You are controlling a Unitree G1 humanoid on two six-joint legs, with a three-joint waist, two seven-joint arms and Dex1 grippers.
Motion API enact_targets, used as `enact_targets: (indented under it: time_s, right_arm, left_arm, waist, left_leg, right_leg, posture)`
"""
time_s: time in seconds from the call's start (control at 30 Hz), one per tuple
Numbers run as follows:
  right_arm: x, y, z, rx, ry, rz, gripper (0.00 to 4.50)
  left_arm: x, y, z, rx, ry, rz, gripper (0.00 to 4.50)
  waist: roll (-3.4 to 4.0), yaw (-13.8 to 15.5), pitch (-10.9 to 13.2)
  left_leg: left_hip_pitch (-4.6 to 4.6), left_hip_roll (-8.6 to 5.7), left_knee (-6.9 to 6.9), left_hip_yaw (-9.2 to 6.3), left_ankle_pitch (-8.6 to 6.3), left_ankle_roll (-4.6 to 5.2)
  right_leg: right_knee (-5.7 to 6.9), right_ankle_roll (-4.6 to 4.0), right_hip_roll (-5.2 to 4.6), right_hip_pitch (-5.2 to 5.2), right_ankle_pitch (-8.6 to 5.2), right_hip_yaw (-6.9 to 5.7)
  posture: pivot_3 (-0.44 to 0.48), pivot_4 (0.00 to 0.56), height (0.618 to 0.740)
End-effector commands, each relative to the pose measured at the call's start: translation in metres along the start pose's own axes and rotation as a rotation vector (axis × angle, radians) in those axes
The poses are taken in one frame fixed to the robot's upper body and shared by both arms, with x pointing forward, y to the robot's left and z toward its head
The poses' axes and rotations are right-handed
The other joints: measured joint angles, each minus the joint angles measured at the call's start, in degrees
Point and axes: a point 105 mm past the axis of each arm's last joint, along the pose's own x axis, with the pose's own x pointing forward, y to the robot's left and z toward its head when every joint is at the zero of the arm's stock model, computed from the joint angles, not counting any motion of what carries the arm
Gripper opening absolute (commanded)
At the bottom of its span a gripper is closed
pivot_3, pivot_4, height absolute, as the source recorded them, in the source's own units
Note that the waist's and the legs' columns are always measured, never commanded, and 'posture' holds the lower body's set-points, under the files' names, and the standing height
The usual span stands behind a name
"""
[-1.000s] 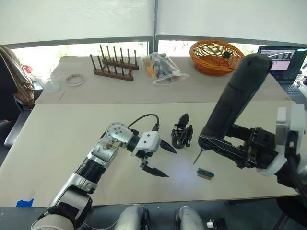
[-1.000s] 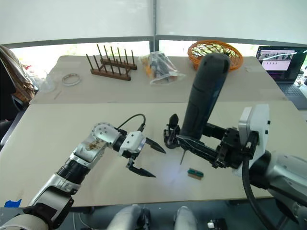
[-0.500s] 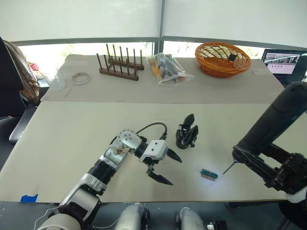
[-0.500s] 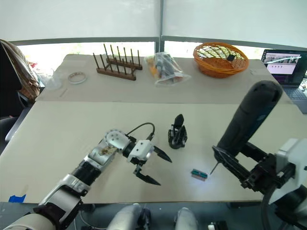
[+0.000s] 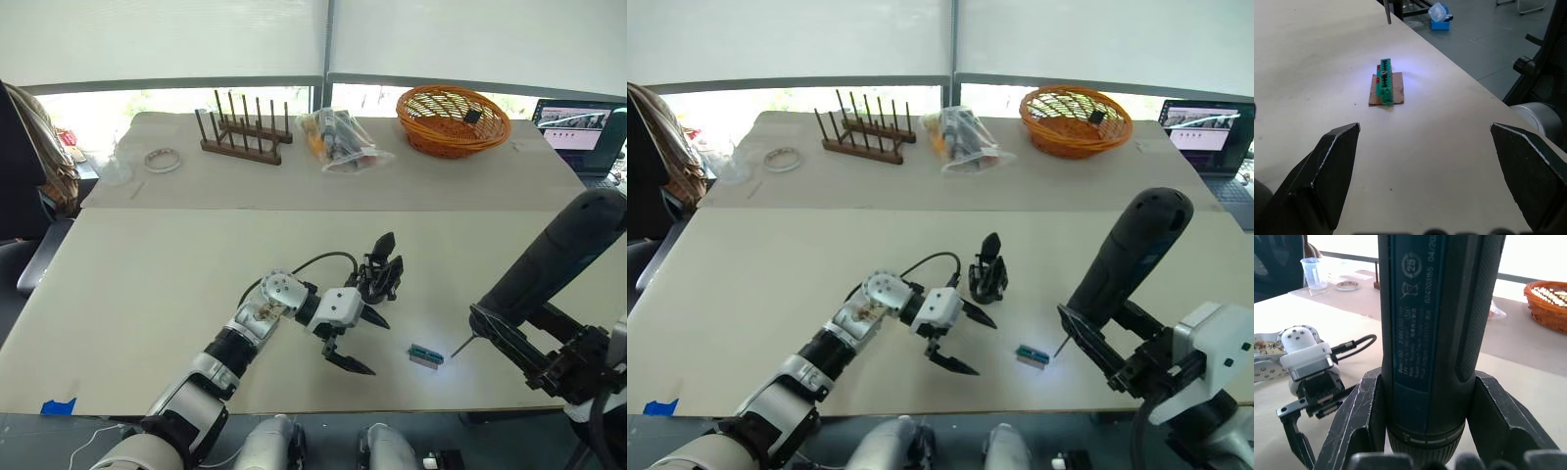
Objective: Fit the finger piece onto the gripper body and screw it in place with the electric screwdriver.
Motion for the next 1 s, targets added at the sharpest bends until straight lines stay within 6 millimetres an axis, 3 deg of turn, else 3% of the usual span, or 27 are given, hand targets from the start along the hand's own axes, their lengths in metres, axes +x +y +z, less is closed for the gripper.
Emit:
enact_targets:
  time_s: [0.03,1.0]
  right_arm:
    - [0.004,0.007,0.010,-0.052,-0.063,0.008,1.92]
    - [0.017,0.012,0.000,-0.029,-0.055,0.047,1.92]
  left_arm:
    - [0.004,0.002,0.002,-0.006,-0.006,0.014,4.50]
    - [0.006,0.006,0.006,-0.013,-0.010,0.028,4.50]
  waist:
    - [0.00,0.0,0.0]
    - [0.00,-0.1,0.0]
  left_leg:
    - [0.00,0.00,0.00,0.00,0.00,0.00]
    - [-0.05,0.00,0.02,0.00,0.00,-0.01]
  right_leg:
    - [0.00,0.00,0.00,0.00,0.00,-0.01]
    - [0.01,0.00,0.01,0.00,0.00,-0.04]
  posture:
    - [0.000,0.150,0.740]
    - [0.000,0.150,0.740]
